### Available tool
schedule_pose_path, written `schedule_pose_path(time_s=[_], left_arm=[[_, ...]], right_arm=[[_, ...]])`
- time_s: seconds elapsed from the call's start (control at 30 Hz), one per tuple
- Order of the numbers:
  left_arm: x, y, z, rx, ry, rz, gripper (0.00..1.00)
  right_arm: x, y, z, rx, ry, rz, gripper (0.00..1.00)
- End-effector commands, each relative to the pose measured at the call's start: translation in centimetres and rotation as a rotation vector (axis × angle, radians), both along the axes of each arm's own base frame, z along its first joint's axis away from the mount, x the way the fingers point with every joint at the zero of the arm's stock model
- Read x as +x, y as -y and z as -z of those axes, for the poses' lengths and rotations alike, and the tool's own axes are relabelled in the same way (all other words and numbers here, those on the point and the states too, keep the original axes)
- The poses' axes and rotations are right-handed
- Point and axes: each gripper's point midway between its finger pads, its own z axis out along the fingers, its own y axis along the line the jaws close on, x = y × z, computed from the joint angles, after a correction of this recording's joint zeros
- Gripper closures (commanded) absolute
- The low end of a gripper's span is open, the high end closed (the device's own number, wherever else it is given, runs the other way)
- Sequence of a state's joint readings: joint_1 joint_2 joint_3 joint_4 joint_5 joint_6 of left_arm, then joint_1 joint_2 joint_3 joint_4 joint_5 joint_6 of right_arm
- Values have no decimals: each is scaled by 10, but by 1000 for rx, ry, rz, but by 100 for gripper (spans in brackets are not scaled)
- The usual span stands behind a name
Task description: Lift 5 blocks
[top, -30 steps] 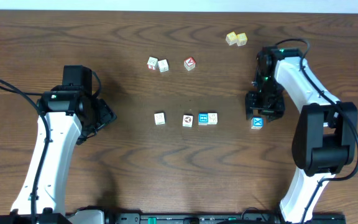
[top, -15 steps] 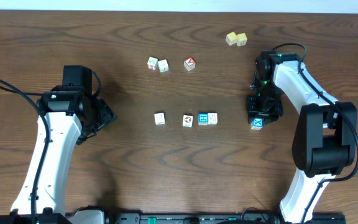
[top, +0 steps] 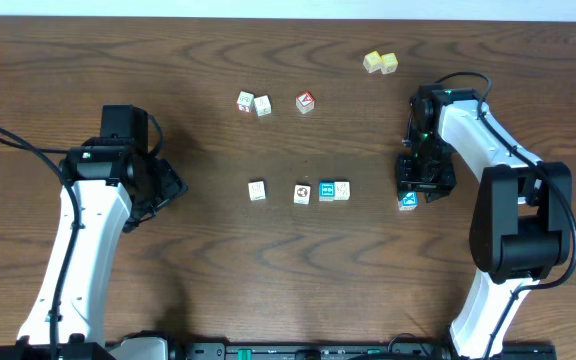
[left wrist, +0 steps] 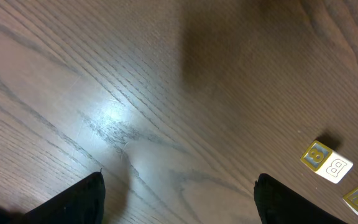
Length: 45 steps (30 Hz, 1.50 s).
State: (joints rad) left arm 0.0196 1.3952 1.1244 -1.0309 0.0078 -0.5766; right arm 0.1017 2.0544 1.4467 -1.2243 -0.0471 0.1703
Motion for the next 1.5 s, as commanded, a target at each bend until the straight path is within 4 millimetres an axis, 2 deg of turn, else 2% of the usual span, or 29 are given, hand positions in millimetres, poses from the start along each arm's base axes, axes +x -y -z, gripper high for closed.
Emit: schedule_pose_path(time_s=[0.0,0.13,0.27,0.43,0.6,0.9,1.17,1.47], left_arm=[[2,-4,-4,16,11,-13,23],[2,-4,-4,16,11,-13,23],[2,-4,-4,16,11,-13,23],[2,-4,-4,16,11,-13,23],[2,-4,-4,16,11,-13,23],[2,-4,-4,16,11,-13,23],[2,-4,-4,16,11,-13,23],[2,-4,-4,16,11,-13,23]], right_arm=[[-2,1,3,-9,-7,-20,48],[-4,-4,9,19,-6,-9,55],[-2,-10,13,51,7,-3,57],[0,-15,13,80,17,4,66],[7,-37,12,185,43,22,69],[21,-70,15,190,106,59,70],[23,-103,17,184,158,-6,66],[24,-98,19,127,170,-16,67]])
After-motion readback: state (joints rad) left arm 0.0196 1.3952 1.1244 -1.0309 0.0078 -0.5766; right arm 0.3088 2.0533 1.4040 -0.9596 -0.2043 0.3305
